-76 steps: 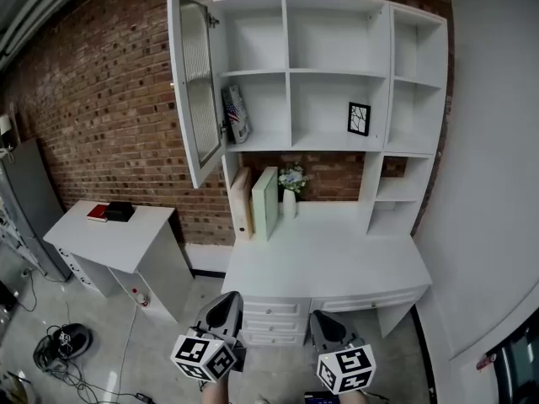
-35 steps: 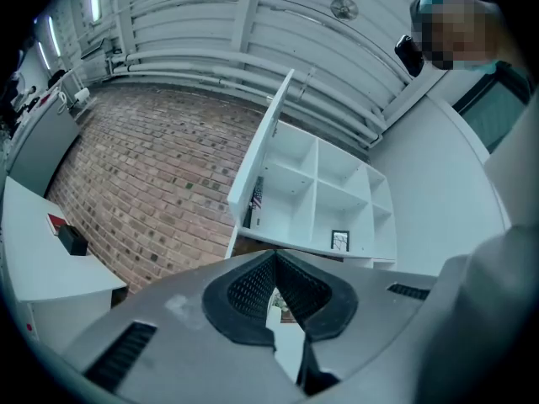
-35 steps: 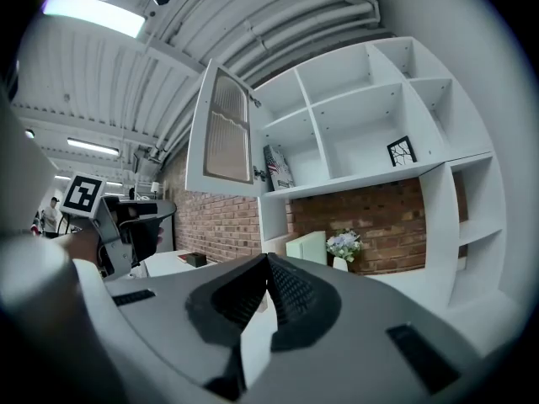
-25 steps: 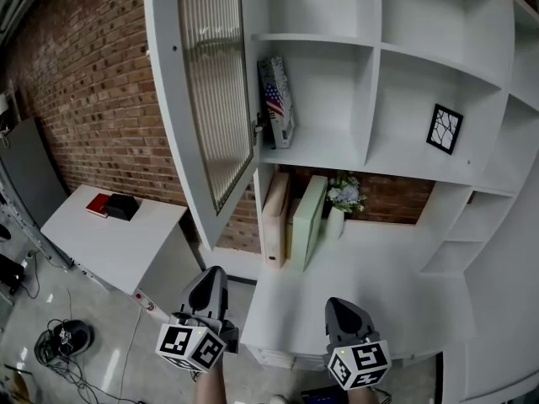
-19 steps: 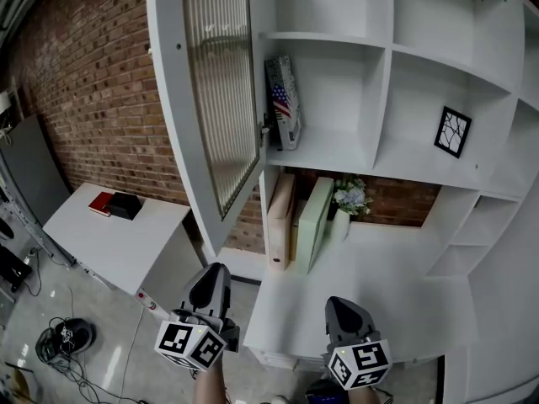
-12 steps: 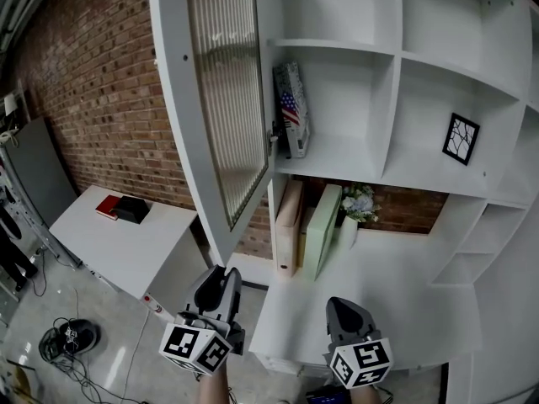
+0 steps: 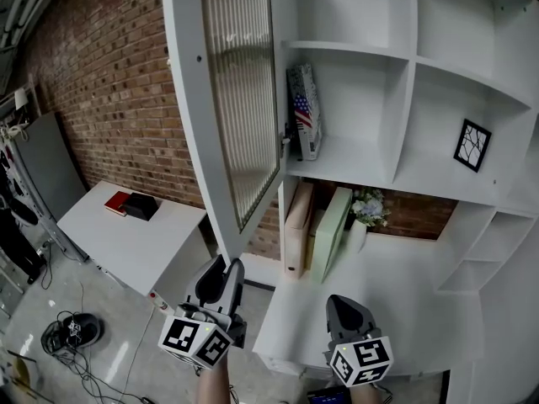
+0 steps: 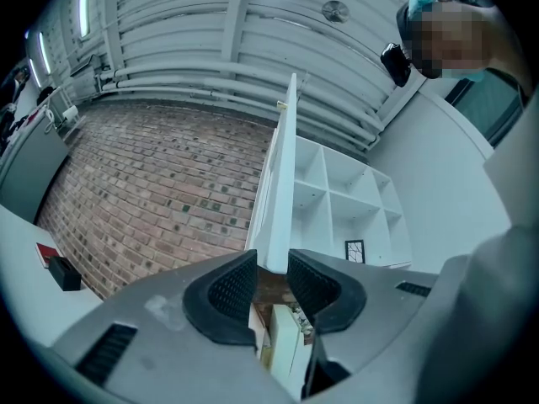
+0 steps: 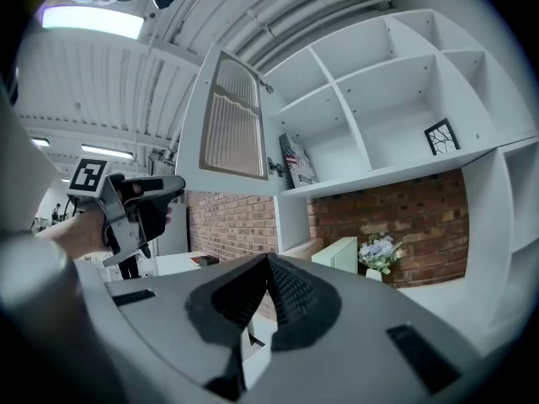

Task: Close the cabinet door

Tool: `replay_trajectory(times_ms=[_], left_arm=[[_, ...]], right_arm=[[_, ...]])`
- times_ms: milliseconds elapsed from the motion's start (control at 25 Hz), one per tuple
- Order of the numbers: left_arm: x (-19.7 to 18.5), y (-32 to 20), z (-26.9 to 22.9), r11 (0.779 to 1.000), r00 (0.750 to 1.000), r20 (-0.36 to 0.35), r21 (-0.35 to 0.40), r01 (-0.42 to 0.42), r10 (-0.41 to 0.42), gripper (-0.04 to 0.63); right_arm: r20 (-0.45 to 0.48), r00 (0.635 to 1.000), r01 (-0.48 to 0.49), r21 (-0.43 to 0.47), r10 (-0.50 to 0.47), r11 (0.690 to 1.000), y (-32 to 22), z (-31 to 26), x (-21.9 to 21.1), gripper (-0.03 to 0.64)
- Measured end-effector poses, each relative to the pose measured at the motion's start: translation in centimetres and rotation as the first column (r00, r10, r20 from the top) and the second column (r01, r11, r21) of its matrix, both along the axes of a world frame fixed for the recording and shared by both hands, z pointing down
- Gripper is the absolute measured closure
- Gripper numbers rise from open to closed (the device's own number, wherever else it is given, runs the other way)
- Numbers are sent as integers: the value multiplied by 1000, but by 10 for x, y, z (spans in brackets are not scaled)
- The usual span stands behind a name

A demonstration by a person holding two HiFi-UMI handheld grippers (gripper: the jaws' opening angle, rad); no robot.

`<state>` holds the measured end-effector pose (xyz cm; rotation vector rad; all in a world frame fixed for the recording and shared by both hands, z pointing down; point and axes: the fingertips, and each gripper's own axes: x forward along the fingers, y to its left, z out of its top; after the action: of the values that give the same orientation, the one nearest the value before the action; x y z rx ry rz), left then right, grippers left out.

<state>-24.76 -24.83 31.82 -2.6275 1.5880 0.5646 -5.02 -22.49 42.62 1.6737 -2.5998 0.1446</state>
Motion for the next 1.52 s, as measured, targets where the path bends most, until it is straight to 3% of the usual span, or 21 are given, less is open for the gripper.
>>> replay_trajectory(times_ms=[680, 960, 1240, 1520], left_arm=[[9, -1, -3, 999, 997, 72, -29, 41, -39, 511], [19, 2, -2, 999, 998, 58, -40, 9, -7, 508], [31, 6, -1, 999, 995, 104, -44, -2, 7, 505], [44, 9, -1, 998, 993, 107, -45, -37, 42, 495]], right_arm=[[13, 1000, 25, -9, -25, 1000, 2, 3, 2, 615], [17, 999, 32, -10, -32, 999, 3, 5, 2, 615], [16, 1000, 26, -14, -26, 1000, 7, 7, 4, 615], [-1, 1000, -14, -11, 14, 1000, 14, 4, 15, 615]])
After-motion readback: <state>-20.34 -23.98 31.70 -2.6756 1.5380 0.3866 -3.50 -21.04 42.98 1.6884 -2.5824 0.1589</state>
